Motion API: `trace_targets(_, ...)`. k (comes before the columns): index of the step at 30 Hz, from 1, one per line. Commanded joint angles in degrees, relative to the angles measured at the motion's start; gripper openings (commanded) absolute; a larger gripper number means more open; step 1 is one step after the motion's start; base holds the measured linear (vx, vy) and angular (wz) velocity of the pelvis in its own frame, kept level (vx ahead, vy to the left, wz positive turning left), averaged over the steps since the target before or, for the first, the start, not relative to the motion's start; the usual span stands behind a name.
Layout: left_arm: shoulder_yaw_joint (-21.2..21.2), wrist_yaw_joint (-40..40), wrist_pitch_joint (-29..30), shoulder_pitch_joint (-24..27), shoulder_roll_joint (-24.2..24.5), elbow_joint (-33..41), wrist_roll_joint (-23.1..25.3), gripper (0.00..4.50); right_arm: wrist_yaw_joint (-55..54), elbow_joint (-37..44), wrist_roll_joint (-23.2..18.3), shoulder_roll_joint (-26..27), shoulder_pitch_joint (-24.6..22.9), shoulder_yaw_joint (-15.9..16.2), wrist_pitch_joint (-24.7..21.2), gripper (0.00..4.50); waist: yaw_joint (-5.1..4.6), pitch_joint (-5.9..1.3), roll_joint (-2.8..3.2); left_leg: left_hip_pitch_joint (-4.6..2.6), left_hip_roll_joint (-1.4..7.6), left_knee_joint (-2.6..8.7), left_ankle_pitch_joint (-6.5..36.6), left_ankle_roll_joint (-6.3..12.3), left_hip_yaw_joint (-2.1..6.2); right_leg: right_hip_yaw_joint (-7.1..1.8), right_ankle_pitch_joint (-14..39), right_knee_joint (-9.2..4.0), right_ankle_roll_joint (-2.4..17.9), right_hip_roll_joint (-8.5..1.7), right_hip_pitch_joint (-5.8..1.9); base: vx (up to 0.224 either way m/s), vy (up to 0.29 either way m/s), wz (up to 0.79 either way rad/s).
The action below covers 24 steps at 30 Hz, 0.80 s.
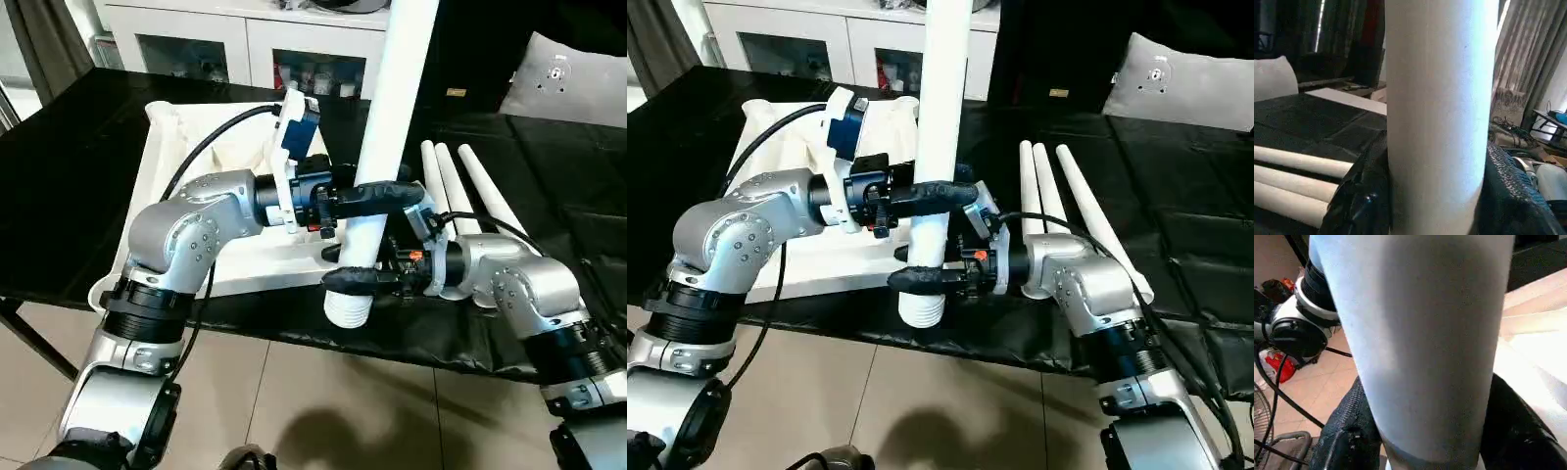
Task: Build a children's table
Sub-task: Pick table leg
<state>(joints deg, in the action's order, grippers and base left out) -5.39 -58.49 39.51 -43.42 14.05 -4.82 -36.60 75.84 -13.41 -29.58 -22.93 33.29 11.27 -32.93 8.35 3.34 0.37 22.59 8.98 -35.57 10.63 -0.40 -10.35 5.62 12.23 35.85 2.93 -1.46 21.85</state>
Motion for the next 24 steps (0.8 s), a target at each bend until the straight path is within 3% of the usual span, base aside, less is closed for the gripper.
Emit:
trace_targets(1,-0.46,-0.65,-0.61,-1.09,0.19,0.79,0.0,1.82,-0.07,-0.03,0.02,-0.06,0.27,-0.26,0.2,2.06,0.13,-4.4,-0.47,-1.26,5.44,3.41,2.59,3.81,2.4,-4.3,7.91,-4.4,7.09,-8.4,-2.92,0.0,0.0,0.0)
trace_targets(7,0.16,1.54,0.39,-1.39,-0.76,0.26,0.17,1.82,-1.12,-0.21,0.59,0.7,0.13,-0.24,0.77,1.98,0.09,-4.42,-0.48,-1.21,5.46,3.38,2.6,3.89,2.41,-4.3,7.49,-4.36,7.47,-8.48,-2.96,0.0,0.0,0.0)
trace_targets(8,0.24,1.52,0.57,-1.4,-0.95,0.44,-0.11,2.38,-1.81,-0.48,0.92,1.05,0.15,-0.32,1.0,1.98,0.09,-4.42,-0.51,-1.22,5.46,3.38,2.52,3.81,2.39,-4.29,7.32,-4.33,7.56,-8.46,-2.92,0.0,0.0,0.0)
trace_targets(12,0.75,2.04,1.15,-1.08,-2.26,2.0,-1.72,2.55,-3.84,-0.88,1.04,2.3,0.19,-0.77,0.52,1.95,0.03,-4.42,-0.4,-1.28,5.54,3.45,2.63,3.7,2.45,-4.31,7.59,-4.39,7.76,-8.55,-2.9,0.0,0.0,0.0)
trace_targets(15,1.86,5.84,0.86,-0.8,-6.04,3.57,-3.2,2.93,-6.79,-1.77,1.89,4.32,-0.14,-0.61,1.4,1.94,0.01,-4.45,-0.4,-1.29,5.68,3.4,2.75,3.5,2.45,-4.33,6.61,-4.29,8.45,-8.67,-2.9,0.0,0.0,0.0)
trace_targets(18,2.24,7.64,1.01,-0.75,-7.99,4.13,-4.08,2.96,-8.41,-2.41,2.32,5.47,-0.35,-0.85,2.25,1.93,-0.01,-4.42,-0.54,-1.17,5.51,3.4,2.64,3.53,2.44,-4.37,6.15,-4.22,8.58,-8.66,-3.03,0.0,0.0,0.0)
trace_targets(19,2.0,8.59,0.78,-0.77,-9.32,4.6,-4.13,2.96,-9.53,-3.18,2.69,6.36,-0.41,-1.43,3.23,1.93,0.09,-4.45,-0.09,-1.15,5.53,3.35,2.74,3.46,2.5,-4.39,6.21,-4.23,8.64,-8.76,-2.98,0.0,0.0,0.0)
trace_targets(21,1.89,9.14,0.68,-0.75,-9.99,4.84,-4.04,2.96,-10.23,-3.43,2.76,6.78,-0.51,-1.82,3.58,1.93,0.02,-4.38,-0.35,-1.16,5.48,3.4,3.2,3.42,2.48,-4.37,6.74,-4.46,8.37,-8.64,-3.07,0.0,0.0,0.0)
trace_targets(22,1.88,9.64,0.31,-0.73,-10.58,5.0,-3.88,2.96,-10.66,-3.49,2.51,7.04,-0.65,-2.21,3.37,1.93,-0.07,-4.39,-0.8,-1.21,5.54,3.47,2.93,3.55,2.44,-4.38,6.74,-4.37,8.12,-8.53,-3.02,0.0,0.0,0.0)
trace_targets(24,3.49,11.76,0.19,-0.6,-12.25,5.39,-4.74,2.96,-11.67,-2.87,1.94,7.42,-1.41,-2.95,2.93,1.93,-0.07,-4.34,-0.73,-1.25,5.56,3.44,2.66,3.81,2.42,-4.4,6.72,-4.38,8.09,-8.61,-2.98,0.0,0.0,0.0)
